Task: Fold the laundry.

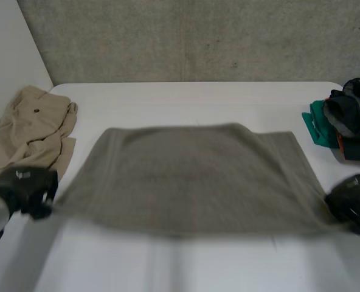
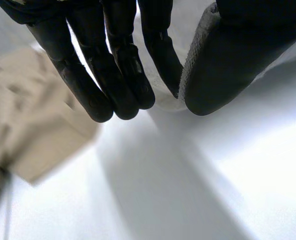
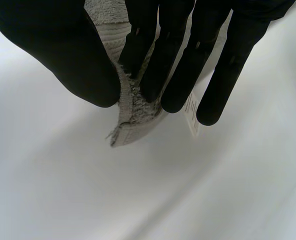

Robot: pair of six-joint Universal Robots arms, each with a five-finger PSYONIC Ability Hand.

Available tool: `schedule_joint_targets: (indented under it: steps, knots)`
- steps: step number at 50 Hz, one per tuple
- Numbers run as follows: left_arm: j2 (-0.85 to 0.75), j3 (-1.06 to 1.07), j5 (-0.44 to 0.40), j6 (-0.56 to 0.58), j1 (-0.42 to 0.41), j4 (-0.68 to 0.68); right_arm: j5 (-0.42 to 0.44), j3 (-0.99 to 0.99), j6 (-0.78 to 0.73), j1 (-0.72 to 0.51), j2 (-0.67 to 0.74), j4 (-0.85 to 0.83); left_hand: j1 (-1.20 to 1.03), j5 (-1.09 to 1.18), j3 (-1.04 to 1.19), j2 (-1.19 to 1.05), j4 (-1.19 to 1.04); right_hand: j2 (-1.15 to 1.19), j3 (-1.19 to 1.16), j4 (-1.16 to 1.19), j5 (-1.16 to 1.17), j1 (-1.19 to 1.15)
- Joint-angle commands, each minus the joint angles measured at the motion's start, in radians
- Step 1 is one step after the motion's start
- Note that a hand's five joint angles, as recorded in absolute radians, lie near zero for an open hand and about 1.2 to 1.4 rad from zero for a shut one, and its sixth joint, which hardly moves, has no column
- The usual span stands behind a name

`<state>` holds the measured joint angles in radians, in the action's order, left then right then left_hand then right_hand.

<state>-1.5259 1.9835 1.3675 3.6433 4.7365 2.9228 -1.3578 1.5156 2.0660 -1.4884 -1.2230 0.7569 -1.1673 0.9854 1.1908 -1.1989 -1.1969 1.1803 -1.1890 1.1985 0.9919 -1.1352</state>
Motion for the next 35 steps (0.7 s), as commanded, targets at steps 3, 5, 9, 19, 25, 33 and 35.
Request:
schedule_joint_targets:
  steps: [3, 5, 9, 19, 25, 33, 35]
  knots:
    - [-0.014, 0.003, -0.061, 0.190, 0.031, -0.088, -0.026, 0.011, -0.098, -0.007, -0.033, -0.135, -0.229, 0.236, 0.205, -0.197, -0.199, 0.216, -0.207, 0.198, 0.230, -0.261]
    - [-0.092, -0.049, -0.019, 0.161, -0.004, -0.013, -0.026, -0.030, -0.039, -0.030, 0.009, -0.218, -0.229, 0.236, 0.205, -0.197, -0.199, 0.216, -0.207, 0.198, 0.230, -0.261]
    - [-0.212, -0.162, 0.089, 0.083, -0.064, 0.087, -0.014, -0.095, 0.046, -0.081, 0.065, -0.356, -0.229, 0.236, 0.205, -0.197, -0.199, 0.216, -0.207, 0.198, 0.230, -0.261]
    - [-0.493, -0.501, 0.274, -0.043, -0.181, 0.225, 0.042, -0.224, 0.197, -0.144, 0.255, -0.757, -0.229, 0.236, 0.205, -0.197, -0.199, 0.216, -0.207, 0.198, 0.230, -0.261]
    - [-0.672, -0.727, 0.346, -0.052, -0.230, 0.208, 0.032, -0.340, 0.236, -0.176, 0.390, -0.927, -0.229, 0.236, 0.205, -0.197, -0.199, 0.216, -0.207, 0.198, 0.230, -0.261]
    - [-0.798, -0.914, 0.375, -0.058, -0.288, 0.177, 0.005, -0.518, 0.221, -0.200, 0.540, -0.936, -0.229, 0.236, 0.205, -0.197, -0.199, 0.216, -0.207, 0.198, 0.230, -0.261]
    - [-0.813, -0.934, 0.364, -0.060, -0.299, 0.179, -0.010, -0.548, 0.220, -0.204, 0.565, -0.933, -0.212, 0.219, 0.188, -0.180, -0.182, -0.511, 0.520, -0.529, -0.497, 0.466]
